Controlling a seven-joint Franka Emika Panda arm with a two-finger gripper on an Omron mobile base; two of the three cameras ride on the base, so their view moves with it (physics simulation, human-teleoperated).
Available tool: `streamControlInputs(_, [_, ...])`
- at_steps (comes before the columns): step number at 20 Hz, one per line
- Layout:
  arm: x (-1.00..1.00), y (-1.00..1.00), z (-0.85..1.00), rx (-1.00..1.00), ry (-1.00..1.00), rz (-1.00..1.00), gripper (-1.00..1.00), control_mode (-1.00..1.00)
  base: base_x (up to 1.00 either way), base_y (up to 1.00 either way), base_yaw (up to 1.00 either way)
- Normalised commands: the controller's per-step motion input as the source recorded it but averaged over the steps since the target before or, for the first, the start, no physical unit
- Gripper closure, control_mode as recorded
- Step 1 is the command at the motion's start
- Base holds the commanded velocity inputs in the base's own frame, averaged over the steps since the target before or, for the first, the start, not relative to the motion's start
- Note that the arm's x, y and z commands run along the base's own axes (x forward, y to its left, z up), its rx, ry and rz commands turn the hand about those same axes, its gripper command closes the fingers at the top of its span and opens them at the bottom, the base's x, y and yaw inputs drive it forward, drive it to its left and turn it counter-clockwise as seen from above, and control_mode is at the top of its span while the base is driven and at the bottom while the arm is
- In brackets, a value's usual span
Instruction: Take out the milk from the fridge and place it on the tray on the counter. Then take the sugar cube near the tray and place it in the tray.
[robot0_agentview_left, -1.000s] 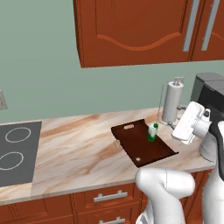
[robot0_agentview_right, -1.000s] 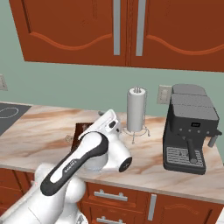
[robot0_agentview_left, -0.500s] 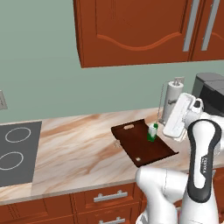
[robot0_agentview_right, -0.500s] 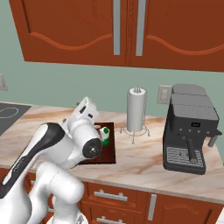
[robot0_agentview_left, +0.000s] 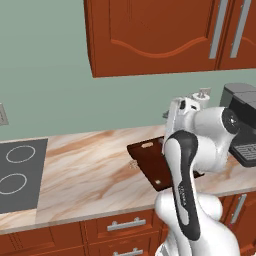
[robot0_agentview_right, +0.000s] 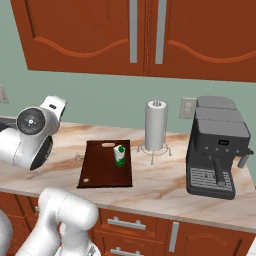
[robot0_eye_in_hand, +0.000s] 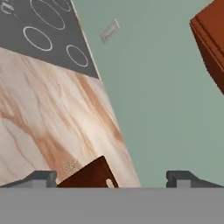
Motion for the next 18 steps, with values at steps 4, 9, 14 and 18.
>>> streamControlInputs(4, [0.12,1.0,-0.15,-0.56,0.22,-0.21,-1.0,-1.0,0.0,0.0,0.0])
streamControlInputs(9, [0.17,0.9,-0.26,-0.53,0.21,-0.19,-1.0,-1.0,0.0,0.0,0.0])
streamControlInputs(14, [0.39,0.7,-0.1,-0.48,0.22,-0.16,-1.0,-1.0,0.0,0.0,0.0])
streamControlInputs(18, [0.69,0.39,-0.37,-0.27,0.39,-0.01,-1.0,-1.0,0.0,0.0,0.0])
